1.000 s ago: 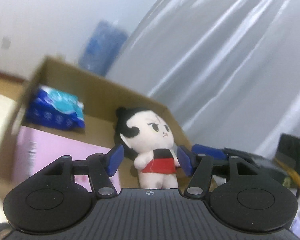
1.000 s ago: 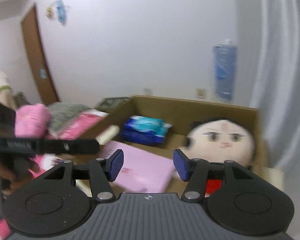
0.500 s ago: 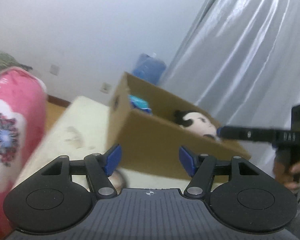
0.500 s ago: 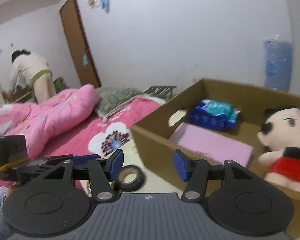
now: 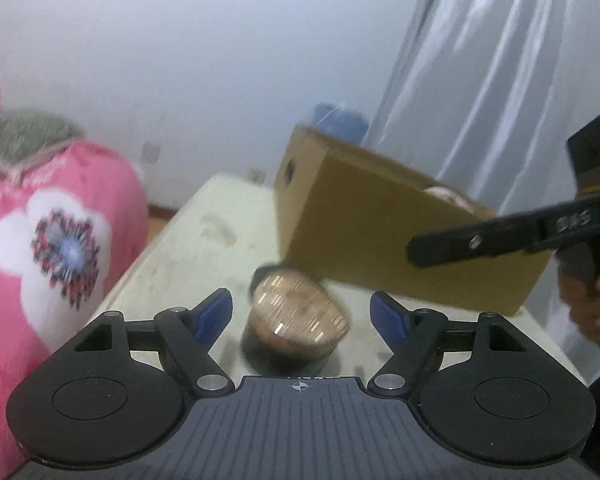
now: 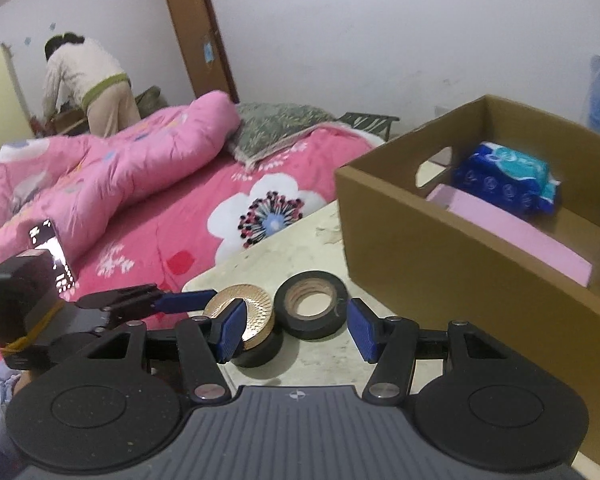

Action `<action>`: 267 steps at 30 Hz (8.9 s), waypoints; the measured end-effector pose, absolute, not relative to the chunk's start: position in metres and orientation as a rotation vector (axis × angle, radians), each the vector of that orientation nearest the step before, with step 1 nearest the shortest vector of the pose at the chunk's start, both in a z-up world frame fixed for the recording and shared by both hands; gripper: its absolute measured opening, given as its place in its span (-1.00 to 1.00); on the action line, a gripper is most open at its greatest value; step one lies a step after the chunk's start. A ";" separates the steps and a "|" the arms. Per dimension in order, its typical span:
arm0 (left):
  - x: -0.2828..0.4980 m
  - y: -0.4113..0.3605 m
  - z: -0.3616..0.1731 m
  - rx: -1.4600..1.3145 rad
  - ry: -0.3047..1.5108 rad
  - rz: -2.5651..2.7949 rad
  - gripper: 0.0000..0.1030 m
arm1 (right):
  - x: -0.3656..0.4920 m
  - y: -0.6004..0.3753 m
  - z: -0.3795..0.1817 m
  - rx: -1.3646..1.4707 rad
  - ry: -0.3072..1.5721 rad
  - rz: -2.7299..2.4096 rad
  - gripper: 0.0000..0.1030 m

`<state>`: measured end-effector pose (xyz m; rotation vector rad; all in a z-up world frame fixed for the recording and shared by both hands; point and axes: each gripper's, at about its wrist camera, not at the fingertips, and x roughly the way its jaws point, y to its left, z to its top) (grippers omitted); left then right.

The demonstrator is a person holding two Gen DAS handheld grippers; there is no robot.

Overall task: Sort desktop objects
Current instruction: 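Move both grippers to the black jar with the gold lid, then close both grippers on the black jar from either side, then lift the black jar with both grippers and carry it over the box, then lower the black jar into the box beside the doll, then open both grippers to release the jar in the box, then withdraw both grippers from the box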

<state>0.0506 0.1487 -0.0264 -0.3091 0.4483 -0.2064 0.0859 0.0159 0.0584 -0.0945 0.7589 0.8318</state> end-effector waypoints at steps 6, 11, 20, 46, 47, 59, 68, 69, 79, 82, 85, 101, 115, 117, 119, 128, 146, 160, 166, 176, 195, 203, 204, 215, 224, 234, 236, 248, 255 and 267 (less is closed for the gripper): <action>0.057 0.145 -0.038 -0.294 0.476 -0.206 0.28 | 0.084 0.022 0.047 -0.096 0.779 0.850 0.25; 0.057 0.140 -0.042 -0.262 0.459 -0.199 0.16 | 0.086 0.024 0.035 -0.075 0.812 0.859 0.29; 0.041 0.130 -0.049 -0.254 0.428 -0.252 0.16 | 0.087 0.026 0.027 -0.063 0.848 0.872 0.29; 0.030 0.120 -0.057 -0.274 0.376 -0.340 0.43 | 0.081 0.041 0.016 -0.078 0.911 0.918 0.70; 0.031 0.120 -0.056 -0.269 0.374 -0.336 0.44 | 0.080 0.042 0.016 -0.080 0.911 0.920 0.70; 0.034 0.119 -0.061 -0.235 0.340 -0.331 0.45 | 0.080 0.048 0.008 -0.116 0.906 0.900 0.81; 0.034 0.111 -0.065 -0.187 0.307 -0.320 0.44 | 0.082 0.050 0.002 -0.141 0.928 0.912 0.55; 0.035 0.110 -0.066 -0.181 0.304 -0.318 0.44 | 0.081 0.050 0.002 -0.147 0.919 0.911 0.51; 0.038 0.100 -0.069 -0.137 0.288 -0.303 0.14 | 0.073 0.049 0.002 -0.178 0.880 0.890 0.25; 0.037 0.098 -0.068 -0.130 0.285 -0.295 0.14 | 0.071 0.049 0.003 -0.178 0.877 0.887 0.22; 0.031 0.096 -0.068 -0.114 0.275 -0.286 0.13 | 0.066 0.049 0.005 -0.177 0.870 0.885 0.20; 0.008 0.089 -0.027 -0.054 0.179 -0.308 0.13 | 0.014 0.037 0.056 -0.235 0.611 0.853 0.17; 0.040 0.073 0.032 -0.027 0.034 -0.404 0.13 | 0.032 0.012 0.123 -0.236 0.449 0.760 0.17; 0.050 0.071 0.040 -0.029 0.029 -0.429 0.13 | 0.040 0.006 0.128 -0.211 0.443 0.741 0.17; 0.061 0.068 0.047 -0.038 0.033 -0.446 0.13 | 0.047 -0.001 0.132 -0.184 0.434 0.724 0.17; 0.116 0.049 0.084 -0.032 0.048 -0.528 0.11 | 0.098 -0.031 0.160 -0.087 0.425 0.640 0.16; 0.262 0.002 0.106 -0.017 0.277 -0.648 0.10 | 0.223 -0.089 0.144 0.105 0.596 0.480 0.16; 0.373 -0.002 0.082 -0.032 0.568 -0.702 0.10 | 0.320 -0.106 0.104 0.226 0.829 0.363 0.15; 0.404 -0.015 0.067 0.072 0.671 -0.638 0.09 | 0.356 -0.105 0.073 0.232 0.909 0.294 0.15; 0.423 -0.012 0.037 0.089 0.744 -0.655 0.10 | 0.377 -0.105 0.044 0.197 0.962 0.223 0.15; 0.438 -0.011 0.013 0.121 0.861 -0.680 0.05 | 0.366 -0.098 0.042 0.138 0.821 0.265 0.46; 0.443 0.000 0.014 0.003 0.881 -0.682 -0.10 | 0.334 -0.129 0.057 0.247 0.663 0.402 0.59; 0.445 0.000 0.014 -0.011 0.888 -0.683 -0.11 | 0.332 -0.135 0.058 0.273 0.652 0.406 0.59; 0.456 -0.019 0.013 -0.137 0.922 -0.652 -0.24 | 0.330 -0.160 0.063 0.389 0.627 0.369 0.59; 0.463 -0.003 0.005 -0.312 1.070 -0.679 -0.40 | 0.331 -0.161 0.062 0.376 0.631 0.342 0.59; 0.473 -0.024 0.009 -0.242 0.996 -0.659 -0.39 | 0.332 -0.164 0.057 0.411 0.624 0.354 0.59; 0.472 -0.022 0.006 -0.239 1.000 -0.655 -0.40 | 0.331 -0.164 0.057 0.419 0.617 0.355 0.59; 0.415 0.030 0.069 -0.193 0.877 -0.491 -0.33 | 0.297 -0.142 0.095 0.360 0.518 0.473 0.59; 0.296 0.077 0.100 -0.173 0.598 -0.496 -0.31 | 0.205 -0.093 0.143 0.204 0.431 0.681 0.59; 0.170 0.127 0.051 -0.253 0.480 -0.415 -0.28 | 0.107 -0.017 0.110 0.039 0.571 0.853 0.59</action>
